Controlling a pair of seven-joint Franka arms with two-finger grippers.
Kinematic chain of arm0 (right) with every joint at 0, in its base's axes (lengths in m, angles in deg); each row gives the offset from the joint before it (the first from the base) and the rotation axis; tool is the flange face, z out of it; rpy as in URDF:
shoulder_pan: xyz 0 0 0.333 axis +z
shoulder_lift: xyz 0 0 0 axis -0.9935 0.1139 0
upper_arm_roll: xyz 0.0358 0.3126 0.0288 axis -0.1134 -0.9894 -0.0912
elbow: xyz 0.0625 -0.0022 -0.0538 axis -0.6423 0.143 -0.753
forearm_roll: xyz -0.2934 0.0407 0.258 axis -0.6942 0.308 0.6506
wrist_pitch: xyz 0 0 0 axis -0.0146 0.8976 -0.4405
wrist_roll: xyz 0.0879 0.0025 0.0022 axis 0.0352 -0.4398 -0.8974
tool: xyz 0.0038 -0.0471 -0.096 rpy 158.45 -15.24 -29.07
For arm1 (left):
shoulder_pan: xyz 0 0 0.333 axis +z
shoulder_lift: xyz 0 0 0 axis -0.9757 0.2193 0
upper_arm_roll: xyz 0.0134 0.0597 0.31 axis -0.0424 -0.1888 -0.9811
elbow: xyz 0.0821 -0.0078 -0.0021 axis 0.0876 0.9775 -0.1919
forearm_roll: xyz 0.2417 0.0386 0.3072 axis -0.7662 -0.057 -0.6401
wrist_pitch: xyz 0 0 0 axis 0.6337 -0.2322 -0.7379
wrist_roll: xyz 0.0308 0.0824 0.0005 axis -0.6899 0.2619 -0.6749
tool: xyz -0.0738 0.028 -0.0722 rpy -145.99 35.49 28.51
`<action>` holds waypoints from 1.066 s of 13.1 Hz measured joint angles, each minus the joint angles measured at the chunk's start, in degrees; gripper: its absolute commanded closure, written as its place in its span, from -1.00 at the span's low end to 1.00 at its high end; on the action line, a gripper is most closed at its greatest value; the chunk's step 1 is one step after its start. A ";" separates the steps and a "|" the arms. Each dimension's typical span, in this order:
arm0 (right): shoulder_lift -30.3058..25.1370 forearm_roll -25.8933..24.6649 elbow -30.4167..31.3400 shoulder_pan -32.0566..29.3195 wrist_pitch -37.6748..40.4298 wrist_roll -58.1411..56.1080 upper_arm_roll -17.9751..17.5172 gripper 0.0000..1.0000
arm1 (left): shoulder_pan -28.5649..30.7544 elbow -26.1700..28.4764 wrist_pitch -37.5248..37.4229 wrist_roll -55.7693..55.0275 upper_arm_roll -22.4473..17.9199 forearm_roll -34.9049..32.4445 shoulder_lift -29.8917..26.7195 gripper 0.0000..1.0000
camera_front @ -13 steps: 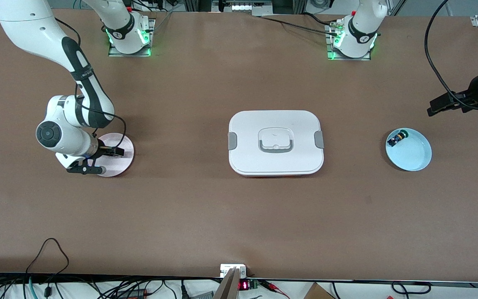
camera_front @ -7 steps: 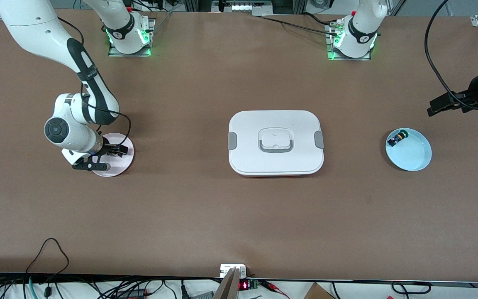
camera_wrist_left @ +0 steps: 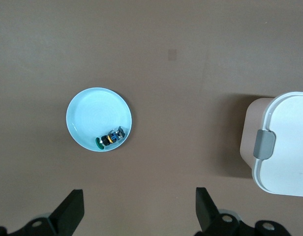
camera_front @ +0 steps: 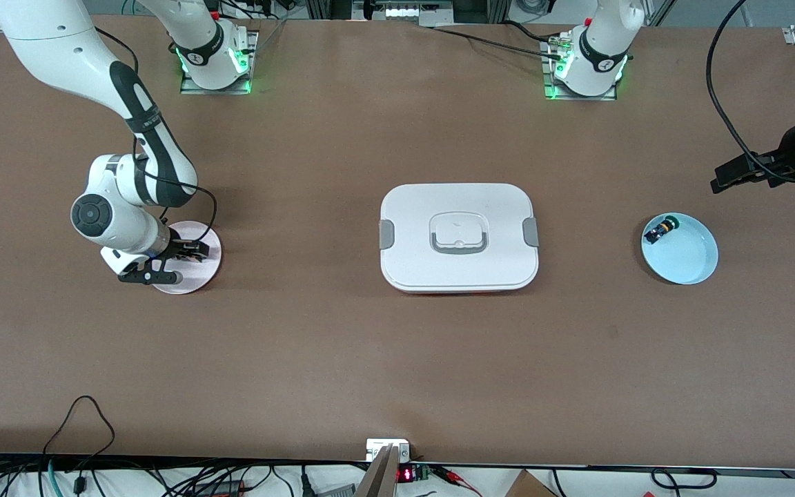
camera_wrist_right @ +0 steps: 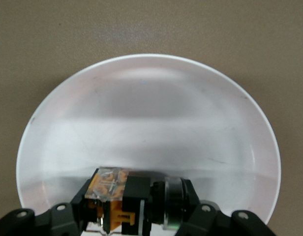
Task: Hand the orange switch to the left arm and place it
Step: 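Close the right gripper on the orange switch, then lift the orange switch with the right gripper over the white box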
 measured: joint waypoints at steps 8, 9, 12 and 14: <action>-9.06 4.36 -11.58 0.29 21.38 -14.42 -3.62 0.36 | 0.01 -0.49 0.00 0.00 -0.22 0.00 0.00 -1.00; -9.94 5.32 -14.10 0.38 24.75 -16.43 -4.50 0.36 | 0.01 -0.49 0.00 0.15 -0.22 0.00 0.00 -1.00; -12.07 12.54 -19.79 0.91 30.04 -25.85 -6.78 0.36 | 0.01 -0.50 0.00 0.66 -0.25 0.00 0.00 -1.00; -13.16 17.77 -22.91 2.11 32.24 -31.30 -7.20 0.36 | 0.01 -0.51 0.00 0.79 -0.29 0.00 0.01 -1.00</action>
